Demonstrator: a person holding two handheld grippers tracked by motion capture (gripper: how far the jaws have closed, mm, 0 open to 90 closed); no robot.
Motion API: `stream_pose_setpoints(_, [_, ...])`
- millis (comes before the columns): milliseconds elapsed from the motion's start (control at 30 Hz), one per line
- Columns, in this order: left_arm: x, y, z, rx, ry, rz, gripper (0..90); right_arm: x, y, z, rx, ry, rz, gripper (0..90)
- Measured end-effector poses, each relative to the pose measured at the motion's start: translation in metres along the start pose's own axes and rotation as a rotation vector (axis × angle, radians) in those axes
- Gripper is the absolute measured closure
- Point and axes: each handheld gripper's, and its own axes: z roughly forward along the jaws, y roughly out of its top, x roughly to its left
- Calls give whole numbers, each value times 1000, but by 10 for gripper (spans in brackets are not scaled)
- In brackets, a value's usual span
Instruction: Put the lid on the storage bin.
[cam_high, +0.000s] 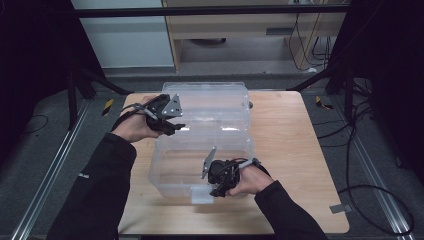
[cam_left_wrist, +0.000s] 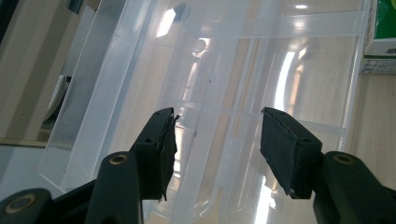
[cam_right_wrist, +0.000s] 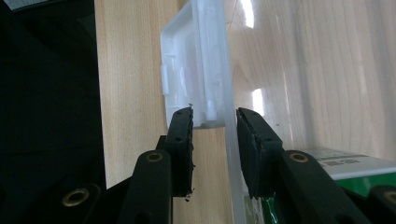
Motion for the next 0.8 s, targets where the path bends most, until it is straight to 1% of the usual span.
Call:
stream_pose_setpoints(33, [1, 1, 1, 1, 6, 7, 449, 0, 0, 0, 0, 0, 0, 674])
stream_pose_setpoints(200, [3, 4, 5, 17, 8, 38, 487, 0, 0, 0, -1, 1, -4, 675])
stream_pose_setpoints(300, [4, 6, 8, 50, 11, 62, 507, 0, 0, 0, -1, 1, -5, 675])
stream_pose_setpoints(400, [5, 7, 11, 62, 12, 79, 528, 0, 0, 0, 2, 1, -1, 675])
stream_pose_setpoints(567, [6, 8, 16, 68, 11, 91, 569, -1, 0, 0, 2, 7, -6, 675])
stream_pose_setpoints(600, [5, 9, 19, 84, 8, 98, 580, -1, 0, 0, 3, 7, -5, 675])
stream_pose_setpoints(667, [5, 9, 22, 92, 10, 111, 606, -1, 0, 0, 3, 6, -6, 675])
stream_pose_setpoints(800, [5, 9, 25, 109, 11, 118, 663, -1, 0, 0, 3, 6, -7, 675])
